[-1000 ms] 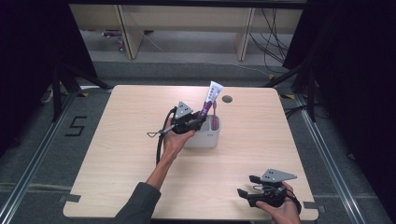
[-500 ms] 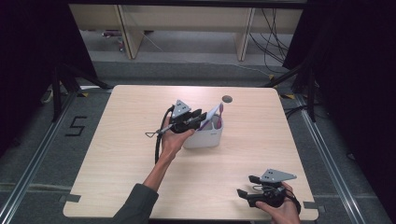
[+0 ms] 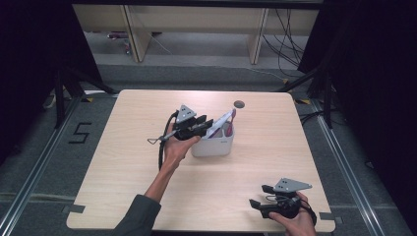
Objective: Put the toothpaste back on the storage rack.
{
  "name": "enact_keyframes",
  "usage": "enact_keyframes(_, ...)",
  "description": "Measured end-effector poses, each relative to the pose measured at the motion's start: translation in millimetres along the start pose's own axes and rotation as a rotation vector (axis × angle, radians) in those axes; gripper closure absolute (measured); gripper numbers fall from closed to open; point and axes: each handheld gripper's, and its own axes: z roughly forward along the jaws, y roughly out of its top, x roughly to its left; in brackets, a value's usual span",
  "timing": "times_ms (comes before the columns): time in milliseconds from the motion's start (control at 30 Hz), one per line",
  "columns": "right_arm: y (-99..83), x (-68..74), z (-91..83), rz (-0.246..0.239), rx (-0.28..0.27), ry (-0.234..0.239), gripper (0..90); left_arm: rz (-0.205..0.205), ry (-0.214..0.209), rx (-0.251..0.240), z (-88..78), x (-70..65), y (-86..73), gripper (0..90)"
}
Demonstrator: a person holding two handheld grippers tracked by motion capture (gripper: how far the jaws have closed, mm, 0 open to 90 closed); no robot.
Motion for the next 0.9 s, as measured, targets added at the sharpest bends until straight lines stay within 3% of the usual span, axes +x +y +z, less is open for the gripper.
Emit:
enact_keyframes(100, 0.1, -1.5, 0.6, -0.015, -0.005, 0.003, 26.3, -0.002, 0.012, 0.003, -4.3, 0.9, 0.1, 58.1)
enact_keyframes(233, -0.1, 0.5, 0.0, 0.009, 0.005, -0.001, 26.3, -0.005, 0.021, 0.022, -9.5, 1.9, -0.6, 50.9)
enact_keyframes(433, 0.2, 0.1, 0.2, 0.002, 0.007, -0.005, 26.3, -0.003, 0.029, 0.043, -17.1, 3.8, -1.6, 43.6)
enact_keyframes(800, 0.4, 0.5, 0.4, 0.006, 0.007, -0.004, 26.3, -0.009, 0.022, 0.074, -27.8, 7.1, -2.9, 34.3)
enact_keyframes(900, 0.5, 0.4, 0.1, 0.009, 0.006, -0.005, 26.3, -0.037, -0.004, 0.066, -33.3, 6.5, -4.2, 31.4)
